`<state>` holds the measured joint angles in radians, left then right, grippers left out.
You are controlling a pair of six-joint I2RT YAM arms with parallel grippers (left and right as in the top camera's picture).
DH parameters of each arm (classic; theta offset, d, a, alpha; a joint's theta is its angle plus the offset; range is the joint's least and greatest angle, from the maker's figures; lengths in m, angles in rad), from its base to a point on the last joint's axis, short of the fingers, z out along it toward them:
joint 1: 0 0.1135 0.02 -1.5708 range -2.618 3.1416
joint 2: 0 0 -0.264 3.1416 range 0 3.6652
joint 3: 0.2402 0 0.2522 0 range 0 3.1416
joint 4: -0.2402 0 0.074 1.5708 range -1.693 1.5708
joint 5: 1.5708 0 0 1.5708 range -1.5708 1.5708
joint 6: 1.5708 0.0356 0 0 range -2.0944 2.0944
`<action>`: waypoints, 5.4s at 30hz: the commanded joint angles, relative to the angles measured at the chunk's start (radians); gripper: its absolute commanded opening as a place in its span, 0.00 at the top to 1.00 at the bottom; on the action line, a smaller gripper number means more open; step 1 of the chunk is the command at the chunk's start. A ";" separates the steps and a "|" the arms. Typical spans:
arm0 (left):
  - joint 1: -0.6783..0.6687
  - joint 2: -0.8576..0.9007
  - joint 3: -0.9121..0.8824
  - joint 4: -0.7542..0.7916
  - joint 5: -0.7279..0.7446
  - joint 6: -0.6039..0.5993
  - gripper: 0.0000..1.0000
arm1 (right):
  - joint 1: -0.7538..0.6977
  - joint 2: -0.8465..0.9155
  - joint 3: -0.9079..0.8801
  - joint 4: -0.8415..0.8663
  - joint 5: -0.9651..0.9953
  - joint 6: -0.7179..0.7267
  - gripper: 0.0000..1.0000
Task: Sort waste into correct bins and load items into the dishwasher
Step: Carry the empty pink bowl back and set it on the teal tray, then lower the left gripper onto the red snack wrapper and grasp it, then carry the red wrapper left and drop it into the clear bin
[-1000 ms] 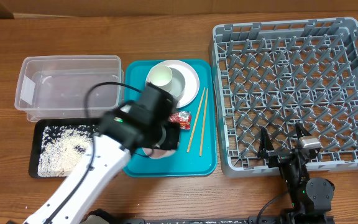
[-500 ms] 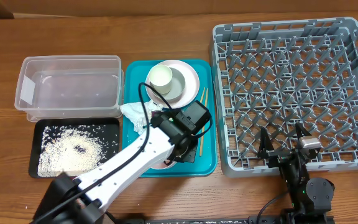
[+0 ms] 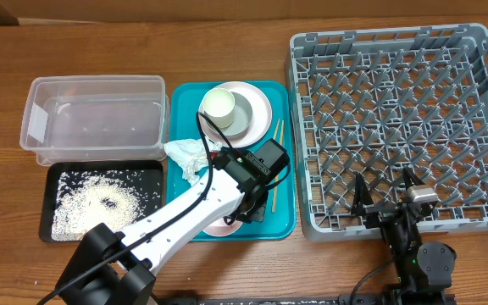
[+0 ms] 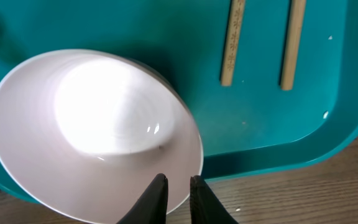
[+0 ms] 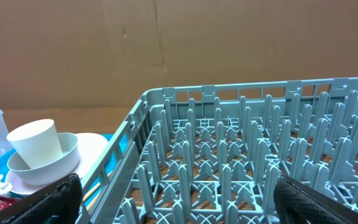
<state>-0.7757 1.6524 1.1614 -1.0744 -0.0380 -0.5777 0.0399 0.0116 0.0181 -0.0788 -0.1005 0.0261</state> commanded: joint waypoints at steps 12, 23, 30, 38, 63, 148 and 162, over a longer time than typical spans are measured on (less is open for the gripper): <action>0.110 0.008 0.119 -0.023 -0.085 -0.014 0.95 | -0.003 -0.009 -0.010 0.005 -0.002 0.001 0.00; 0.290 0.011 0.126 0.062 -0.085 -0.016 0.69 | -0.003 -0.009 -0.010 0.005 -0.002 0.001 0.00; 0.300 0.012 0.093 0.133 -0.085 -0.042 0.67 | -0.003 -0.009 -0.010 0.005 -0.002 0.001 0.00; 0.290 0.012 0.074 0.160 -0.065 -0.295 0.67 | -0.003 -0.009 -0.010 0.005 -0.002 0.001 0.00; 0.224 0.012 -0.053 0.344 -0.074 -0.595 0.67 | -0.003 -0.009 -0.010 0.005 -0.002 0.001 0.00; 0.548 -0.285 -0.039 0.338 -0.195 -0.370 0.96 | -0.003 -0.009 -0.010 0.005 -0.002 0.001 0.00; 0.922 -0.142 -0.040 0.376 -0.199 -0.368 0.96 | -0.003 -0.009 -0.010 0.005 -0.002 0.000 0.00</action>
<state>0.1081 1.4437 1.1046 -0.7242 -0.2214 -0.9646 0.0399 0.0116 0.0181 -0.0792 -0.1005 0.0261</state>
